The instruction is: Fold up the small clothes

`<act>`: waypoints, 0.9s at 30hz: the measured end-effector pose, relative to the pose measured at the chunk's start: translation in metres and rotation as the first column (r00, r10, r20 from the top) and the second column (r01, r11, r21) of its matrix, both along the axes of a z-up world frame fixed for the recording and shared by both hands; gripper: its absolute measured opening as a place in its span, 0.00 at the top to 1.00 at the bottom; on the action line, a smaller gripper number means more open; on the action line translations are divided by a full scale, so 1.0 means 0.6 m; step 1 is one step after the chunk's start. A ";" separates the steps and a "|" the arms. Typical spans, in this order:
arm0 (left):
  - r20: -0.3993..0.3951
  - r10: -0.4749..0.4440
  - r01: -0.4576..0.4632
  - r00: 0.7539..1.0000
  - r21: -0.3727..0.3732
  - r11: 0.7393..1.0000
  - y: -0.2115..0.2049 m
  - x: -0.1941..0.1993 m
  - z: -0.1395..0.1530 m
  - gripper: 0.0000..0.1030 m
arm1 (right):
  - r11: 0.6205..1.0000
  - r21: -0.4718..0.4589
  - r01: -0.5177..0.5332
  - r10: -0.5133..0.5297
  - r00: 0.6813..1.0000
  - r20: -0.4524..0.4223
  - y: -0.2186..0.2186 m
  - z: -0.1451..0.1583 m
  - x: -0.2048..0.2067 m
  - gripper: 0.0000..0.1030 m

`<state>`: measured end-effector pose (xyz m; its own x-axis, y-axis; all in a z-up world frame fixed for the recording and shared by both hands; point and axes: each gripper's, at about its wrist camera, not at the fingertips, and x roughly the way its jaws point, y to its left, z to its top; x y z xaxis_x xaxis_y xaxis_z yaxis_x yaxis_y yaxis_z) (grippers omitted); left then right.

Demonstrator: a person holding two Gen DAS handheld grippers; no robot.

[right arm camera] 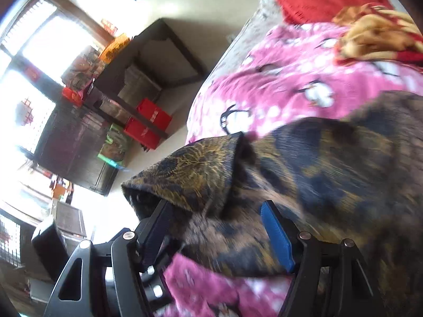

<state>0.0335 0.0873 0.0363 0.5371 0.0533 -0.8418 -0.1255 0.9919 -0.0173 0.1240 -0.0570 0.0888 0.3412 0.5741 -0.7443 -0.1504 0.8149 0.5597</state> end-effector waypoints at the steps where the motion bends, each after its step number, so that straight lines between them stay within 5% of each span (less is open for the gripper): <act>1: -0.007 0.001 -0.001 1.000 -0.004 1.000 0.001 0.002 -0.005 0.00 | 1.000 -0.013 -0.005 0.005 1.000 -0.004 0.010 -0.008 0.010 0.33; 7: -0.013 0.003 -0.004 1.000 -0.019 1.000 0.004 0.005 -0.016 0.00 | 0.996 -0.086 0.001 -0.002 1.000 -0.005 0.062 -0.051 0.067 0.33; 9: -0.016 0.003 -0.004 1.000 -0.017 1.000 0.004 0.006 -0.019 0.00 | 0.995 -0.099 -0.015 0.018 1.000 0.023 0.074 -0.055 0.075 0.53; 10: -0.015 0.004 -0.004 1.000 -0.014 1.000 0.004 0.005 -0.018 0.00 | 0.994 -0.108 -0.021 0.024 0.999 0.028 0.080 -0.056 0.079 0.85; 11: -0.011 0.002 -0.002 1.000 -0.008 1.000 0.003 0.004 -0.015 0.00 | 0.993 -0.117 -0.026 0.029 0.999 0.022 0.083 -0.058 0.083 0.95; 14: 0.032 -0.015 0.015 0.999 0.009 1.000 -0.002 -0.009 0.003 0.00 | 0.996 -0.090 0.001 0.004 0.998 0.060 0.048 -0.031 0.068 0.96; 21: 0.168 -0.152 0.151 0.974 0.013 0.988 -0.049 -0.087 0.076 0.00 | 0.993 -0.031 0.117 -0.103 0.953 0.286 -0.138 0.151 -0.019 0.96; 27: 0.175 -0.240 0.235 0.955 0.051 0.971 -0.116 -0.111 0.094 0.00 | 0.946 -0.128 0.299 -0.231 0.894 0.385 -0.353 0.248 -0.134 0.96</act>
<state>-0.0332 0.0174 0.0926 0.6785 -0.0708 -0.7312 0.1160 0.9932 0.0115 0.0434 -0.2688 0.2374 0.7254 0.2932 -0.6228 -0.0777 0.9338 0.3492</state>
